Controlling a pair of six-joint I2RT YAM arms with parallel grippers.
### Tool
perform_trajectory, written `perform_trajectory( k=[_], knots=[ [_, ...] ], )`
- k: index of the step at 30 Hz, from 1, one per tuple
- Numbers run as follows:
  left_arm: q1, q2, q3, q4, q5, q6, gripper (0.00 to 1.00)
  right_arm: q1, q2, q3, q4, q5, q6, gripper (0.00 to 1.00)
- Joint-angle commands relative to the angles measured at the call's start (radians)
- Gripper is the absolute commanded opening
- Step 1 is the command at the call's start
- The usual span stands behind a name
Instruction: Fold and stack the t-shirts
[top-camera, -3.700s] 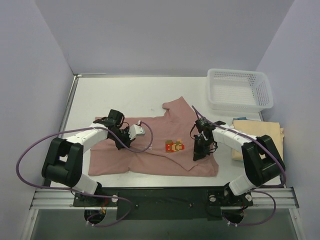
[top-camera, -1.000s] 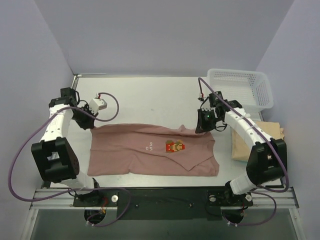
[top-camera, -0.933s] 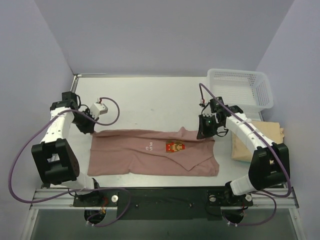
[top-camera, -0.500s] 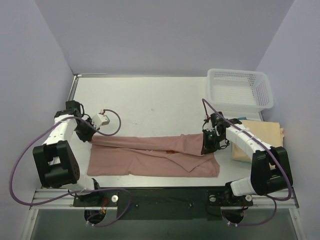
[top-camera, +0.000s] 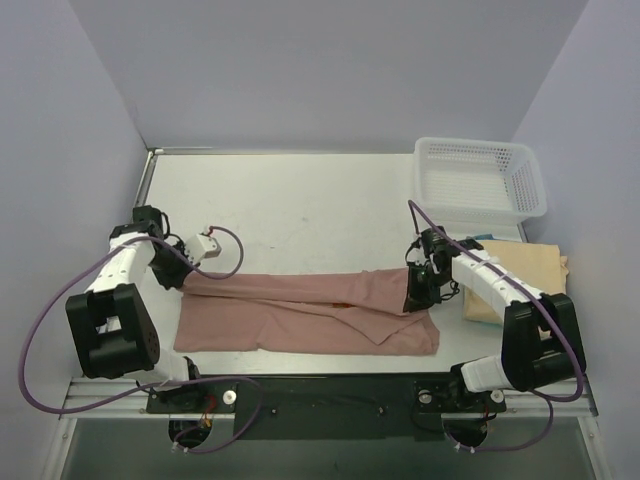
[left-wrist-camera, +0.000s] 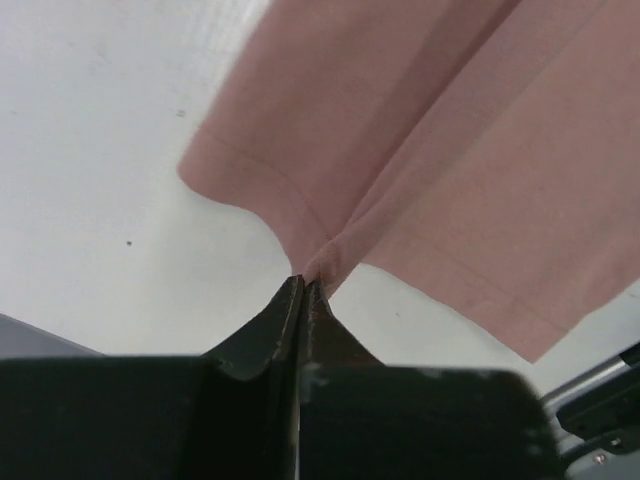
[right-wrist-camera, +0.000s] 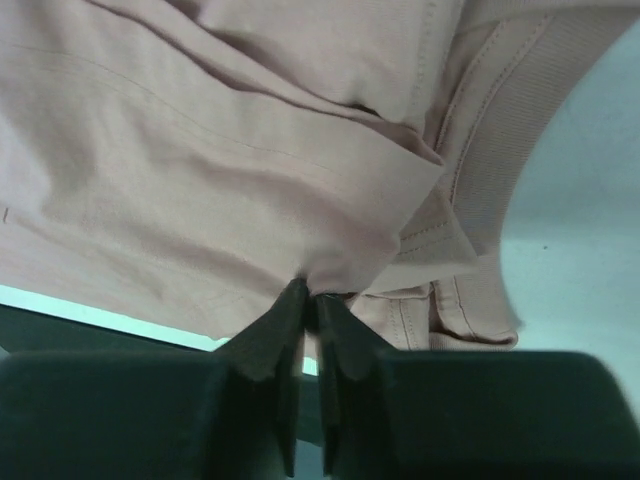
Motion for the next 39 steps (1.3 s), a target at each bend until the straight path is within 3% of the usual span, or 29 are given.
perform_trajectory(
  k=[1,2,3,4,6,11,13,14,15,16,17,20,25,31,39],
  knots=[
    [0.012,-0.017,-0.003,-0.078,-0.065,0.075,0.25,-0.002,0.013,-0.027,-0.024,-0.006,0.04,0.11],
    [0.012,-0.014,0.007,-0.093,-0.096,0.091,0.38,-0.002,0.025,-0.018,-0.036,-0.004,0.045,0.32],
    [0.013,-0.017,0.026,-0.104,-0.111,0.1,0.65,-0.002,0.029,-0.004,-0.05,0.003,0.045,0.39],
    [0.013,-0.018,0.041,-0.154,-0.113,0.133,0.7,-0.003,0.024,0.005,-0.082,0.029,0.051,0.49],
    [0.012,-0.026,0.096,-0.252,-0.088,0.183,0.86,-0.004,-0.012,0.033,-0.134,0.077,0.049,0.53],
    [-0.005,-0.025,0.273,-0.421,0.129,0.227,0.87,0.041,-0.128,0.183,-0.205,0.202,0.052,0.54],
    [-0.052,-0.017,0.273,-0.379,0.209,0.148,0.72,0.105,-0.132,0.24,-0.179,0.242,0.048,0.47],
    [-0.082,-0.014,0.262,-0.304,0.215,0.049,0.48,0.122,-0.11,0.257,-0.14,0.237,0.046,0.3],
    [-0.152,-0.005,0.224,-0.261,0.208,-0.002,0.38,0.153,-0.096,0.281,-0.116,0.193,0.045,0.21],
    [-0.186,0.0,0.203,-0.163,0.196,-0.104,0.15,0.161,-0.047,0.292,-0.066,0.16,0.042,0.04],
    [-0.25,0.011,0.169,-0.118,0.185,-0.145,0.12,0.179,-0.018,0.324,-0.046,0.095,0.045,0.0],
    [-0.278,0.044,0.138,0.073,0.192,-0.307,0.09,0.237,0.126,0.398,0.072,-0.001,0.04,0.0],
    [-0.269,0.126,0.104,0.189,0.103,-0.359,0.09,0.348,0.347,0.548,0.14,-0.122,0.013,0.0],
    [-0.261,0.137,0.012,0.139,0.114,-0.296,0.11,0.424,0.587,0.665,0.027,-0.128,-0.049,0.0],
    [-0.173,0.074,-0.051,0.036,0.145,-0.193,0.12,0.467,0.57,0.605,0.014,-0.153,-0.103,0.0]
  ],
)
